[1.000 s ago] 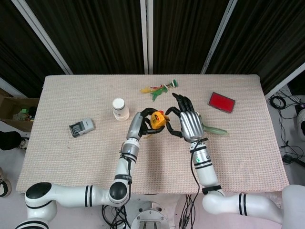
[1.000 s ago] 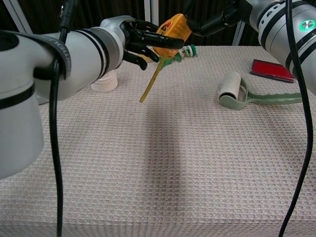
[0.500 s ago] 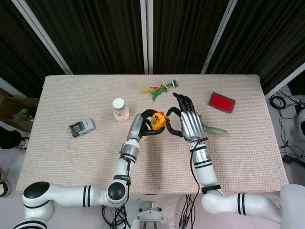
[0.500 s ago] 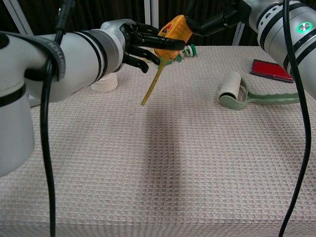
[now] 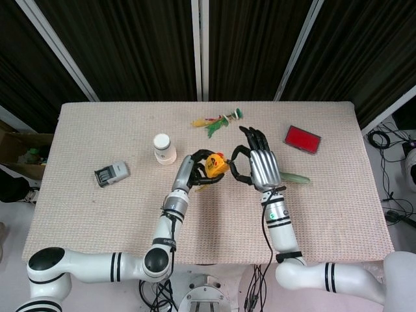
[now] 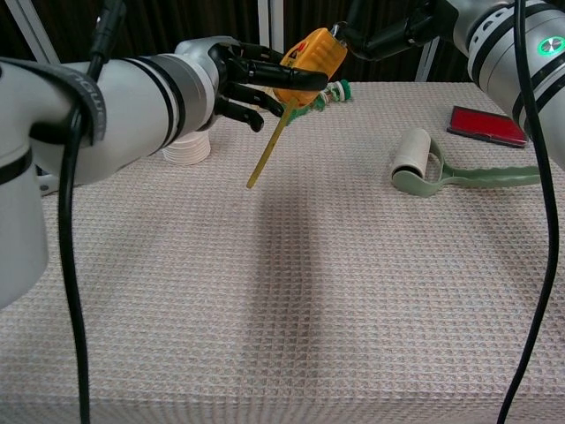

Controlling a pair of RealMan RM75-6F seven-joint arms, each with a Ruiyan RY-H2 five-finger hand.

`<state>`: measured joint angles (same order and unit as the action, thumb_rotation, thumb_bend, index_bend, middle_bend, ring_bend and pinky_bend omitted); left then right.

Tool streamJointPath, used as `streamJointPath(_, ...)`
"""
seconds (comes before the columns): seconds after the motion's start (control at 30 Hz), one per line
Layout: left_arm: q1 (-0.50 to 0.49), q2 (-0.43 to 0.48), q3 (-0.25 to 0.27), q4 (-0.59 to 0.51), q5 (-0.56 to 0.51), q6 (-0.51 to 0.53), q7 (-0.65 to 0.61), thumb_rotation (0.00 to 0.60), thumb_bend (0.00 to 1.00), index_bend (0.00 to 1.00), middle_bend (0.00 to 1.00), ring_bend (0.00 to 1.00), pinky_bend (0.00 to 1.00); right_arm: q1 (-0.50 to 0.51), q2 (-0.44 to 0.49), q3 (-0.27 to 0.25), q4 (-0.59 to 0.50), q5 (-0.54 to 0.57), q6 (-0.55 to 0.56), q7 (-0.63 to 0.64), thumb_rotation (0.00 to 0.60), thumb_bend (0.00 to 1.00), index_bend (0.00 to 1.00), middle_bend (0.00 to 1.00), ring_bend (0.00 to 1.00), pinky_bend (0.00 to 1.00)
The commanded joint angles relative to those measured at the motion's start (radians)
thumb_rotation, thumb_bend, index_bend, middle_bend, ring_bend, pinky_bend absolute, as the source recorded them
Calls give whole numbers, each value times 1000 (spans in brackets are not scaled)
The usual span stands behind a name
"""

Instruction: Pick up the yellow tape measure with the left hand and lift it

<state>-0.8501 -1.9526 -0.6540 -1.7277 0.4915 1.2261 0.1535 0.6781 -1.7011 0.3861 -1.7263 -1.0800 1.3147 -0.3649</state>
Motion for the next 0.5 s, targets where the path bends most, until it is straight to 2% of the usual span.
streamJointPath(0.03, 1, 3, 2, 0, 0, -1, -4, 600, 475, 676, 694, 628, 779, 0, 0, 1, 5, -6, 5, 3, 600, 476, 617, 116, 0, 0)
streamJointPath(0.5, 16, 23, 20, -5, -10, -11, -28, 600, 476, 676, 695, 628, 779, -5, 17, 15, 12, -64, 47, 22, 600, 477, 657, 131, 0, 0)
